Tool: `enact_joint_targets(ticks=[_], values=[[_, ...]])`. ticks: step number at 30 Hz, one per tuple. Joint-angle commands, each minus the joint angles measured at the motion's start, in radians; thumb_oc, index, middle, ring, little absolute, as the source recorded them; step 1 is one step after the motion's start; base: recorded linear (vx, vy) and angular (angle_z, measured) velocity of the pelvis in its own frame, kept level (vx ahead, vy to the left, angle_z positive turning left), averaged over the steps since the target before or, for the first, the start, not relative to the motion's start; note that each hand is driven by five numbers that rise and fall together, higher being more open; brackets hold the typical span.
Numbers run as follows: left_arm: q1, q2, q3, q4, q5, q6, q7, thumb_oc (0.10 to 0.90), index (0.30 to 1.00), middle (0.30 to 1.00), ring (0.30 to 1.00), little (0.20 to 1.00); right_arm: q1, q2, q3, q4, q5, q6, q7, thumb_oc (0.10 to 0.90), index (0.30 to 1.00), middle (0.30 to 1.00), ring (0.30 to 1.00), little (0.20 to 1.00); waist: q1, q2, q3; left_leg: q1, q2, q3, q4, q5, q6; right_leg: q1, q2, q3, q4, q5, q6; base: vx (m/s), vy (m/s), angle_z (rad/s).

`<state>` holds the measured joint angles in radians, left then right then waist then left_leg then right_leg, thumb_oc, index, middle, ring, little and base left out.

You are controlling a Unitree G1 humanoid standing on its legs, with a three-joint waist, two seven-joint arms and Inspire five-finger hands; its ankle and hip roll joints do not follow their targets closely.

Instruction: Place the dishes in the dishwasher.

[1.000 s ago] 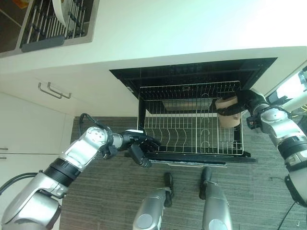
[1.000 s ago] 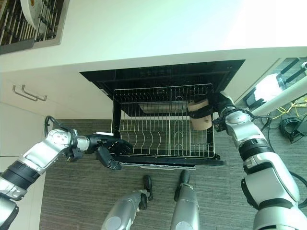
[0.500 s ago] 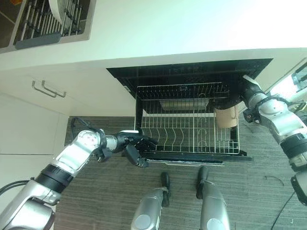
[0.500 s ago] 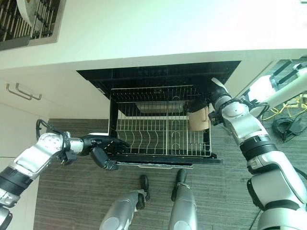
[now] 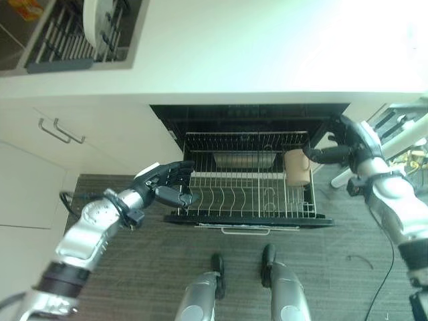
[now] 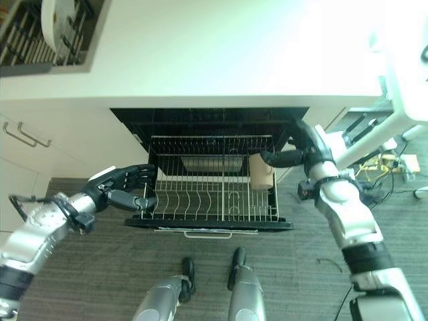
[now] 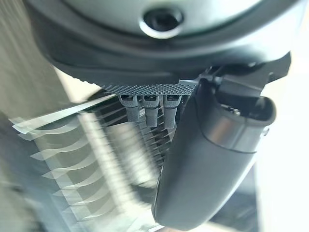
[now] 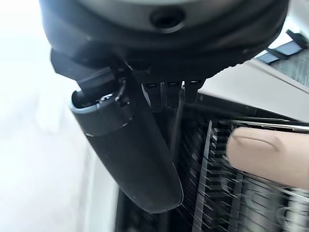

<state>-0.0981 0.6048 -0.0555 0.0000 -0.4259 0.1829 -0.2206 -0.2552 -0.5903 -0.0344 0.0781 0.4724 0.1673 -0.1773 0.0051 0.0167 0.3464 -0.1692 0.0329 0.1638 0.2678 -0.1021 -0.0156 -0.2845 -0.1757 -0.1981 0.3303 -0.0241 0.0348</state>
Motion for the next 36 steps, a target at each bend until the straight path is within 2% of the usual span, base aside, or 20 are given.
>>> enact_joint_targets(ticks=[1,6,8,9,11,12,13,14,16,17,18,19,21,23,26,27,30,33,35,36], values=[[0.046,-0.016,0.043,-0.124,0.0,-0.254,0.12,0.8,0.9,0.9,0.9,0.9,0.031,0.042,-0.059,-0.14,-0.046,-0.188,-0.053,0.8,0.9,0.9,0.9,0.9,0.017,0.0,-0.136,0.014,0.019,-0.008,0.032,-0.075,-0.001,0.093,-0.048,0.003,-0.03,-0.039,0.108,0.09,0.184,-0.07],[0.092,-0.123,0.134,-0.191,-0.064,-0.369,0.184,0.8,0.9,0.9,0.9,0.9,0.163,0.185,-0.137,-0.274,-0.061,-0.265,-0.07,0.8,0.9,0.9,0.9,0.9,0.004,-0.009,-0.139,0.026,-0.004,-0.021,0.032,-0.086,0.031,0.139,-0.07,0.006,-0.03,0.019,0.109,0.03,0.174,-0.16],[0.094,-0.139,0.143,-0.203,-0.081,-0.402,0.201,0.8,0.9,0.9,0.9,0.9,0.19,0.206,-0.146,-0.309,-0.072,-0.294,-0.074,0.8,0.9,0.9,0.9,0.9,0.002,0.0,-0.134,0.022,-0.001,-0.035,0.032,-0.08,0.044,0.168,-0.049,-0.03,-0.03,0.074,0.106,-0.02,0.16,0.09],[0.094,-0.151,0.15,-0.208,-0.087,-0.427,0.216,0.8,0.9,0.9,0.9,0.9,0.192,0.208,-0.143,-0.325,-0.08,-0.311,-0.074,0.8,0.9,0.9,0.9,0.9,0.0,0.014,-0.129,0.021,0.012,-0.04,0.032,-0.073,0.049,0.197,0.0,-0.058,-0.03,0.089,0.098,-0.03,0.108,0.0],[0.089,-0.159,0.16,-0.213,-0.103,-0.455,0.241,0.8,0.9,0.9,0.9,0.9,0.182,0.193,-0.144,-0.354,-0.062,-0.306,-0.074,0.8,0.9,0.9,0.9,0.9,-0.007,0.007,-0.13,0.023,0.002,-0.047,0.032,-0.071,0.048,0.234,0.115,-0.03,-0.03,0.022,0.087,-0.01,-0.032,-0.28],[0.089,-0.167,0.162,-0.214,-0.111,-0.457,0.246,0.8,0.9,0.9,0.9,0.9,0.174,0.196,-0.142,-0.357,-0.074,-0.315,-0.075,0.8,0.9,0.9,0.9,0.9,-0.004,-0.001,-0.136,0.017,-0.007,-0.044,0.032,-0.064,0.046,0.234,0.143,-0.031,-0.03,0.006,0.074,0.04,-0.242,-0.33],[0.109,-0.185,0.179,-0.229,-0.144,-0.466,0.257,0.8,0.9,0.9,0.9,0.9,0.182,0.193,-0.146,-0.378,-0.06,-0.358,-0.063,0.8,0.9,0.9,0.9,0.9,0.032,-0.027,-0.149,-0.004,-0.017,0.005,0.032,-0.038,0.023,0.267,0.139,-0.068,-0.03,-0.121,0.035,0.09,-0.307,-0.18],[0.142,-0.191,0.2,-0.242,-0.202,-0.471,0.257,0.8,0.9,0.9,0.9,0.9,0.214,0.18,-0.164,-0.41,-0.049,-0.382,-0.056,0.8,0.9,0.9,0.9,0.9,0.035,-0.031,-0.155,-0.007,-0.024,0.005,0.032,-0.019,0.016,0.264,0.142,-0.018,-0.03,-0.139,0.026,0.14,-0.345,-0.22],[0.181,-0.209,0.222,-0.257,-0.276,-0.481,0.233,0.8,0.9,0.9,0.9,0.9,0.238,0.164,-0.166,-0.44,-0.03,-0.399,-0.041,0.8,0.9,0.9,0.9,0.9,0.037,-0.036,-0.162,0.021,-0.047,0.023,0.032,-0.019,0.022,0.252,0.127,-0.006,-0.03,-0.158,0.006,0.09,-0.185,-0.13],[0.186,-0.217,0.217,-0.263,-0.285,-0.481,0.224,0.8,0.9,0.9,0.9,0.9,0.235,0.156,-0.16,-0.444,-0.041,-0.412,-0.044,0.8,0.9,0.9,0.9,0.9,0.034,-0.045,-0.161,0.04,-0.059,0.07,0.032,-0.015,0.022,0.253,0.107,-0.009,-0.03,-0.16,0.0,0.02,-0.091,0.08],[0.185,-0.222,0.207,-0.268,-0.285,-0.483,0.221,0.8,0.9,0.9,0.9,0.9,0.23,0.153,-0.154,-0.446,-0.06,-0.421,-0.057,0.8,0.9,0.9,0.9,0.9,0.033,-0.051,-0.157,0.044,-0.064,0.102,0.032,0.022,0.01,0.259,0.094,-0.01,-0.03,-0.161,-0.003,0.01,-0.067,0.22],[0.183,-0.225,0.202,-0.271,-0.286,-0.479,0.222,0.8,0.9,0.9,0.9,0.9,0.22,0.149,-0.149,-0.446,-0.069,-0.416,-0.07,0.8,0.9,0.9,0.9,0.9,0.034,-0.056,-0.153,0.044,-0.054,0.122,0.032,0.055,-0.004,0.262,0.082,-0.016,-0.03,-0.161,-0.005,-0.01,-0.012,0.21],[0.175,-0.213,0.196,-0.273,-0.314,-0.474,0.23,0.8,0.9,0.9,0.9,0.9,0.185,0.127,-0.146,-0.439,-0.074,-0.399,-0.097,0.8,0.9,0.9,0.9,0.9,0.023,-0.058,-0.148,0.049,0.022,0.153,0.032,0.073,-0.03,0.264,0.058,-0.034,-0.03,-0.158,-0.007,-0.01,0.116,0.22],[0.171,-0.206,0.194,-0.272,-0.346,-0.473,0.233,0.8,0.9,0.9,0.9,0.9,0.178,0.112,-0.148,-0.438,-0.064,-0.394,-0.095,0.8,0.9,0.9,0.9,0.9,0.012,-0.052,-0.15,0.055,0.071,0.134,0.032,0.059,-0.04,0.262,0.05,-0.04,-0.03,-0.157,-0.005,-0.01,0.224,0.18],[0.197,-0.227,0.197,-0.292,-0.373,-0.477,0.228,0.8,0.9,0.9,0.9,0.9,0.21,0.095,-0.162,-0.446,-0.064,-0.407,-0.064,0.8,0.9,0.9,0.9,0.9,0.006,-0.031,-0.175,0.014,0.156,0.009,0.032,0.043,-0.069,0.228,0.056,-0.013,-0.03,-0.152,-0.006,0.01,0.376,0.16],[0.217,-0.238,0.19,-0.293,-0.361,-0.495,0.209,0.8,0.9,0.9,0.9,0.9,0.23,0.074,-0.183,-0.444,-0.05,-0.423,-0.042,0.8,0.9,0.9,0.9,0.9,-0.003,-0.019,-0.191,-0.003,0.199,-0.067,0.032,0.057,-0.097,0.21,0.052,0.013,-0.03,-0.15,-0.004,0.03,0.462,-0.53],[0.209,-0.231,0.178,-0.275,-0.345,-0.518,0.199,0.8,0.9,0.9,0.9,0.9,0.212,0.044,-0.187,-0.434,-0.054,-0.416,-0.061,0.8,0.9,0.9,0.9,0.9,-0.015,-0.006,-0.196,0.008,0.194,-0.07,0.032,0.025,-0.1,0.195,0.026,0.033,-0.03,-0.14,0.014,0.03,0.535,-0.55],[0.163,-0.201,0.175,-0.252,-0.353,-0.521,0.189,0.8,0.9,0.9,0.9,0.9,0.199,0.051,-0.188,-0.433,-0.051,-0.415,-0.091,0.8,0.9,0.9,0.9,0.9,-0.035,0.011,-0.208,0.011,0.175,-0.038,0.032,-0.008,-0.097,0.177,-0.048,0.03,-0.03,-0.098,0.081,0.0,0.566,-0.09],[0.133,-0.187,0.168,-0.25,-0.333,-0.519,0.189,0.8,0.9,0.9,0.9,0.9,0.203,0.069,-0.184,-0.439,-0.061,-0.42,-0.105,0.8,0.9,0.9,0.9,0.9,-0.039,0.011,-0.206,0.012,0.134,-0.048,0.032,-0.027,-0.08,0.172,-0.09,0.038,-0.03,-0.053,0.109,0.01,0.555,0.17],[0.098,-0.176,0.153,-0.248,-0.302,-0.509,0.196,0.8,0.9,0.9,0.9,0.9,0.206,0.092,-0.178,-0.443,-0.082,-0.426,-0.123,0.8,0.9,0.9,0.9,0.9,-0.04,0.004,-0.203,0.017,0.08,-0.059,0.032,-0.049,-0.048,0.167,-0.131,0.046,-0.03,0.023,0.124,0.01,0.633,0.16]])
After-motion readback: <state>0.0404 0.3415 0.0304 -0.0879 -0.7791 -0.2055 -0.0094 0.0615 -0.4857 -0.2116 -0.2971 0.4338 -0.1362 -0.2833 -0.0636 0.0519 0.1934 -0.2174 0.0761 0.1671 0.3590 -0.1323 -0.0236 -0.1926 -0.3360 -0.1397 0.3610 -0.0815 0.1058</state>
